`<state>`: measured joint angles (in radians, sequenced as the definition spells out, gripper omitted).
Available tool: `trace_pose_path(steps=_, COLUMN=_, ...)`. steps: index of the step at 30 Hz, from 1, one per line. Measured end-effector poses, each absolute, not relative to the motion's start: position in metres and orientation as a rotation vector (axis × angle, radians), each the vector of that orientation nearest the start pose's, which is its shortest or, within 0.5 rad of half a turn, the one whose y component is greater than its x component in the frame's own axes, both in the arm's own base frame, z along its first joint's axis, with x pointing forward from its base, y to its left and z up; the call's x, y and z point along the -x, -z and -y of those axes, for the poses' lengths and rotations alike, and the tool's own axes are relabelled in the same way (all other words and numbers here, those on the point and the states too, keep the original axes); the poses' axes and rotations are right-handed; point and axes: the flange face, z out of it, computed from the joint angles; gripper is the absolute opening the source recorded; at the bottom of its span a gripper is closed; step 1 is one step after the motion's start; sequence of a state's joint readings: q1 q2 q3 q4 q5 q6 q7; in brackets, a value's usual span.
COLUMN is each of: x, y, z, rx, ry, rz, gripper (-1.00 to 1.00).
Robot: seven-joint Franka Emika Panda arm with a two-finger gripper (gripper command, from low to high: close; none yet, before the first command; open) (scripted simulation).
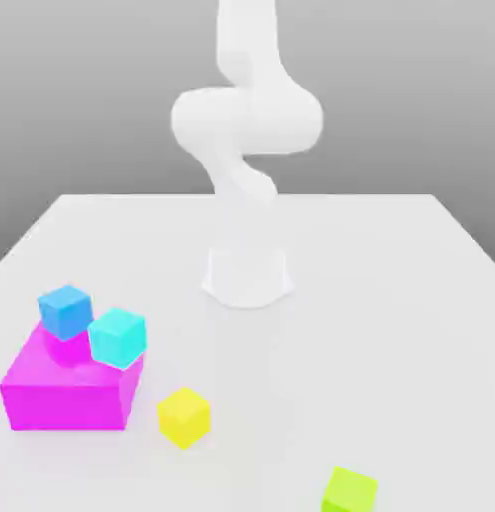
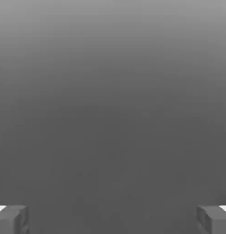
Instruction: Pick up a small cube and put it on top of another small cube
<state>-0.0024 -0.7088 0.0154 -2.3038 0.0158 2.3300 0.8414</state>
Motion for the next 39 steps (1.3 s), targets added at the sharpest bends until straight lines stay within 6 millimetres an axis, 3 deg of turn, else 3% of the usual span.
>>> trace_pose_path(steps=7, x=-0.458, y=-0.575, z=-0.032, rx=2.488, ry=0.679, rz=-1.254, gripper=0.00)
trace_pose_path(steps=15, x=-0.510, y=-0.439, z=-0.065, rx=2.524, ry=0.407, rz=-1.452, gripper=0.00)
trace_pose_path(steps=21, x=-0.521, y=-0.329, z=-0.092, rx=2.550, ry=0.214, rz=-1.600, gripper=0.00)
trace_pose_path(steps=27, x=-0.508, y=-0.218, z=-0.110, rx=2.566, ry=0.036, rz=-1.771, gripper=0.00)
trace_pose_path(steps=31, x=-0.504, y=-0.158, z=-0.114, rx=2.569, ry=0.002, rz=-1.805, gripper=0.00)
trace_pose_path(steps=32, x=-0.503, y=-0.144, z=-0.114, rx=2.569, ry=0.001, rz=-1.806, gripper=0.00)
trace_pose_path(steps=33, x=-0.502, y=-0.134, z=-0.114, rx=2.570, ry=0.000, rz=-1.806, gripper=-1.00)
trace_pose_path(steps=39, x=-0.502, y=-0.130, z=-0.114, rx=2.569, ry=0.002, rz=-1.806, gripper=-1.00)
